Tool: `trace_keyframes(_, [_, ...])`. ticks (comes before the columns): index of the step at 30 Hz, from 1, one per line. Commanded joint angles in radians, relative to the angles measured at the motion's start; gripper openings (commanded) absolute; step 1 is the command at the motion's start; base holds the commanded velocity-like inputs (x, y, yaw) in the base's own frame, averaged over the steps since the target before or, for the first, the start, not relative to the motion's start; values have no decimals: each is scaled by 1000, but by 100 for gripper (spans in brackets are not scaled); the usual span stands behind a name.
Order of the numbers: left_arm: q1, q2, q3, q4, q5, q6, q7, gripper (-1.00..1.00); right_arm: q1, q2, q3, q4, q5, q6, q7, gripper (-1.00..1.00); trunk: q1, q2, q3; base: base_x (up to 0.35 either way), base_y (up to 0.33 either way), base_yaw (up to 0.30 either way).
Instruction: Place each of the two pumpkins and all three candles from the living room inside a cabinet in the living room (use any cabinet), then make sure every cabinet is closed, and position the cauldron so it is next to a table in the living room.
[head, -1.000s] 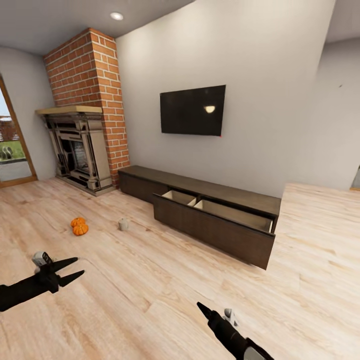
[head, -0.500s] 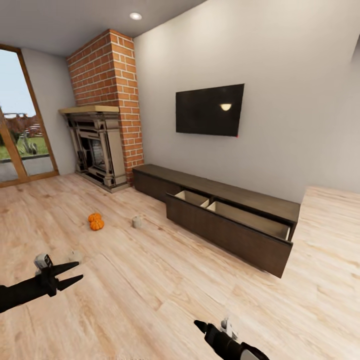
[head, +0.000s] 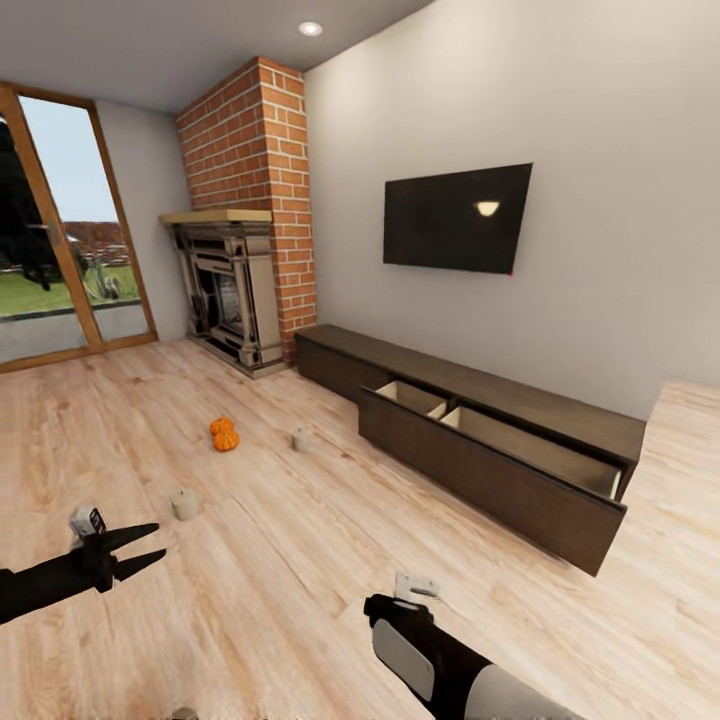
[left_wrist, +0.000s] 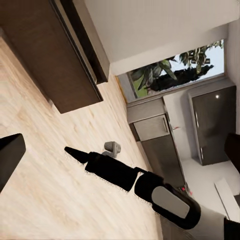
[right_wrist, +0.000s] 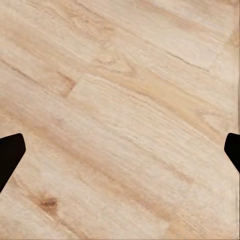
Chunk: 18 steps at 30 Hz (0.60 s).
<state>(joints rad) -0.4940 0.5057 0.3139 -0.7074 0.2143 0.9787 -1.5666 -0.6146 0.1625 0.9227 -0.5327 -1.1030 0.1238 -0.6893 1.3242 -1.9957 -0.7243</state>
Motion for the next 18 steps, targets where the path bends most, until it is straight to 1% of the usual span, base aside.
trace_keyframes(1, [-1, 0, 1, 0, -1, 10, 3, 100, -4, 2, 6, -2, 9, 16, -14, 100, -4, 7, 1, 0, 0, 192])
trace_keyframes(3, [-2, 0, 2, -1, -2, 10, 79, 100, -7, 6, 7, -5, 21, 37, -21, 100, -12, 21, 4, 0, 0, 188])
trace_keyframes(5, [-4, 0, 3, -2, -1, 9, 156, 100, -8, 7, 8, -5, 25, 40, -12, 100, -19, 35, 8, 0, 0, 181])
trace_keyframes(6, [-4, 1, 4, -2, -1, 9, 179, 100, -8, 7, 8, -5, 26, 40, -7, 100, -23, 42, 10, 0, 0, 177])
trace_keyframes(7, [-5, 2, 5, -2, -1, 8, 230, 100, -8, 6, 8, -5, 26, 40, 4, 100, -27, 49, 12, 0, 0, 174])
trace_keyframes(9, [-6, 1, 6, -1, 0, 6, 353, 100, -8, 6, 9, -6, 31, 38, 34, 100, -35, 63, 15, 0, 0, 170])
trace_keyframes(11, [-6, -1, 7, 0, 1, 4, 463, 100, -8, 5, 10, -5, 51, 37, 67, 100, -42, 77, 19, 0, 0, 159])
trace_keyframes(13, [-6, -5, 8, 0, 1, -2, 568, 100, -8, 4, 10, -3, 78, 35, 97, 100, -50, 91, 24, 0, 0, 103])
trace_keyframes(14, [-6, -7, 9, 0, 0, -10, 620, 100, -8, 4, 8, -2, 90, 35, 103, 100, -54, 98, 26, 0, 0, 51])
trace_keyframes(15, [-6, -13, 10, 10, 1, -41, 708, 100, -7, 5, 5, 0, 100, 32, 110, 100, -58, 105, 29, 0, 0, 26])
trace_keyframes(16, [-6, -18, 11, 24, 2, -68, 763, 100, -5, 6, 3, 2, 103, 28, 113, 100, -62, 112, 32, 0, 0, 17])
trace_keyframes(18, [-6, -36, 11, 69, 5, -137, 874, 100, -3, 6, 0, 8, 101, -17, 110, 100, -69, 126, 39, 0, 0, 9])
